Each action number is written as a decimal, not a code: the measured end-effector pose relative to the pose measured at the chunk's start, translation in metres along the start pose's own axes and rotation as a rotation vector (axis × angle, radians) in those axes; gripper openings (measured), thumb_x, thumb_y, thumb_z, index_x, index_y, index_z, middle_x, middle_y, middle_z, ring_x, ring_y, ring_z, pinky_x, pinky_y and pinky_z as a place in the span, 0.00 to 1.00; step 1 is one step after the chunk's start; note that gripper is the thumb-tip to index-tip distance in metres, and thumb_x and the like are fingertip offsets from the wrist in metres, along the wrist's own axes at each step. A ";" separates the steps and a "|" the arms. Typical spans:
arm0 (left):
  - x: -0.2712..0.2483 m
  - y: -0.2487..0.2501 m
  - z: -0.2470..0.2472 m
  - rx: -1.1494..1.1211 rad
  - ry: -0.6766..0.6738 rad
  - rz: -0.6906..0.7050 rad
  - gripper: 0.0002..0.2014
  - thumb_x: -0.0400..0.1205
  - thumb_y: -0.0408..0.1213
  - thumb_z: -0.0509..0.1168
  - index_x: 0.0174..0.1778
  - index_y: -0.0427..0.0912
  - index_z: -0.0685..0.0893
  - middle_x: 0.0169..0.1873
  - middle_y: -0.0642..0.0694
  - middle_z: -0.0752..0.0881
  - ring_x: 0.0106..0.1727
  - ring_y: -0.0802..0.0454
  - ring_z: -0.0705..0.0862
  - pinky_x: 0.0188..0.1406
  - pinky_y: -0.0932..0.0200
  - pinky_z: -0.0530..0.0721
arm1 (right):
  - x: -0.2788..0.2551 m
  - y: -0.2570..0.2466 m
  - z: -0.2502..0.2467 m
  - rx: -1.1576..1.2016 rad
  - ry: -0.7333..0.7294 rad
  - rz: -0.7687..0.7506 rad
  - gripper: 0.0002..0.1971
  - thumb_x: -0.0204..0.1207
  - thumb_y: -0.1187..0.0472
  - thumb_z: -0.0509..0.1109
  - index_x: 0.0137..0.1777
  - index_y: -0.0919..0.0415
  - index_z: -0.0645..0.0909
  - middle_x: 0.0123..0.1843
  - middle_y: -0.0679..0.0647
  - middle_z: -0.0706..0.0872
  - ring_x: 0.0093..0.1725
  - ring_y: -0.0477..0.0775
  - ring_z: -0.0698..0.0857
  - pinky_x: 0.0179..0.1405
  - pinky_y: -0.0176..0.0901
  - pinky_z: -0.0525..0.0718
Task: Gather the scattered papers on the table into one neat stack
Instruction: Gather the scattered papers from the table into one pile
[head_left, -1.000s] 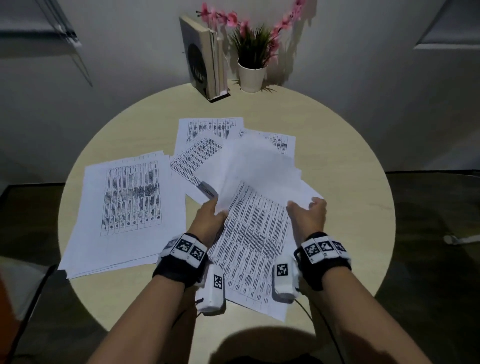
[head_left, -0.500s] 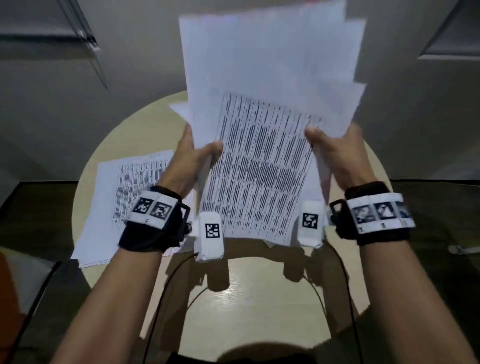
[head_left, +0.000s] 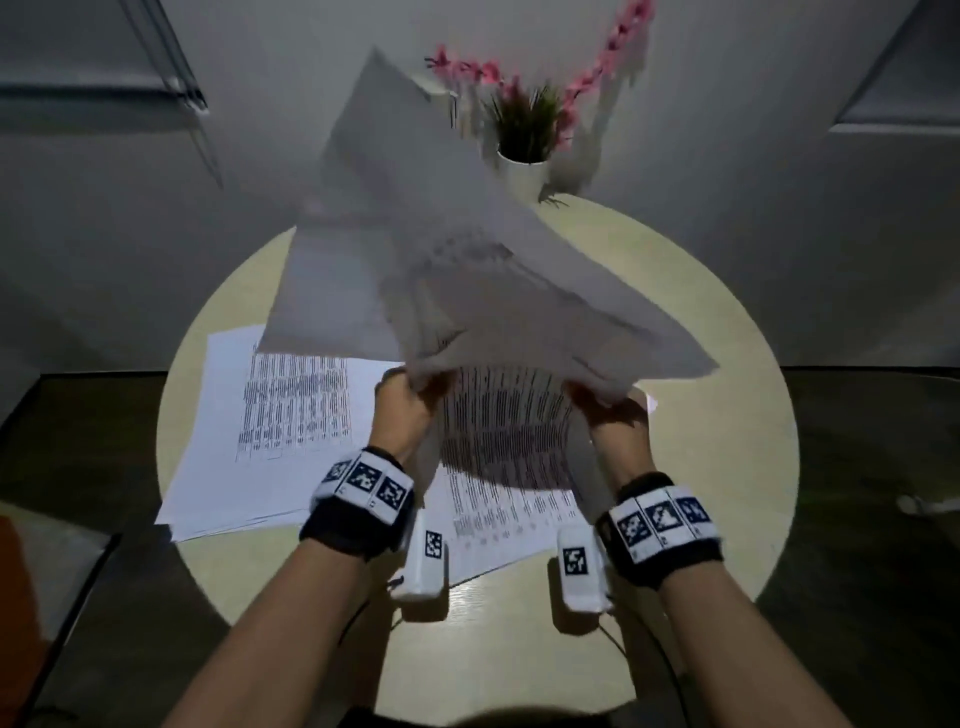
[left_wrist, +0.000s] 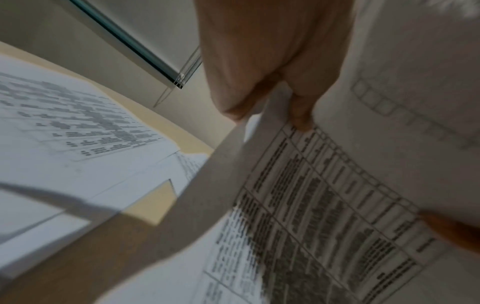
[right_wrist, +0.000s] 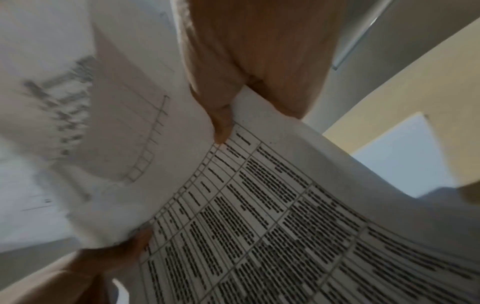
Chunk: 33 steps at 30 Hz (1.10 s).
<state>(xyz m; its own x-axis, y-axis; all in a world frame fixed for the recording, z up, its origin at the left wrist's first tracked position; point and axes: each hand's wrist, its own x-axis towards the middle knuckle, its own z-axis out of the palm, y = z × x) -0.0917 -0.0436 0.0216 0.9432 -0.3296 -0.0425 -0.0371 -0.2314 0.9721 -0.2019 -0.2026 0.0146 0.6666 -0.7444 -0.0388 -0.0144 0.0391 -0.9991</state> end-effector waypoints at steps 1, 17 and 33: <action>0.002 0.003 0.000 0.025 0.019 -0.013 0.12 0.79 0.26 0.66 0.56 0.24 0.85 0.42 0.42 0.89 0.43 0.53 0.84 0.56 0.50 0.86 | 0.001 -0.004 0.003 0.012 0.007 -0.013 0.13 0.73 0.77 0.69 0.57 0.71 0.82 0.40 0.43 0.88 0.34 0.26 0.84 0.41 0.24 0.81; 0.017 0.000 -0.062 0.277 -0.261 -0.096 0.17 0.81 0.35 0.65 0.25 0.45 0.72 0.25 0.50 0.73 0.29 0.54 0.71 0.31 0.63 0.68 | 0.079 -0.100 0.031 -0.595 -0.238 -0.189 0.26 0.68 0.53 0.77 0.64 0.60 0.79 0.60 0.55 0.84 0.54 0.40 0.82 0.54 0.32 0.79; 0.050 -0.063 -0.133 0.068 0.116 -0.506 0.12 0.79 0.38 0.68 0.47 0.29 0.82 0.49 0.36 0.86 0.59 0.39 0.83 0.62 0.54 0.76 | 0.051 -0.018 0.090 -0.268 -0.021 0.143 0.11 0.74 0.67 0.70 0.55 0.70 0.82 0.47 0.58 0.85 0.39 0.44 0.85 0.33 0.31 0.82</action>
<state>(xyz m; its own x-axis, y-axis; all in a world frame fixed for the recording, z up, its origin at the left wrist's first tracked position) 0.0018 0.0763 -0.0113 0.8789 -0.0578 -0.4735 0.4152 -0.3960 0.8190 -0.1003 -0.1813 0.0315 0.6593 -0.7297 -0.1815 -0.3032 -0.0371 -0.9522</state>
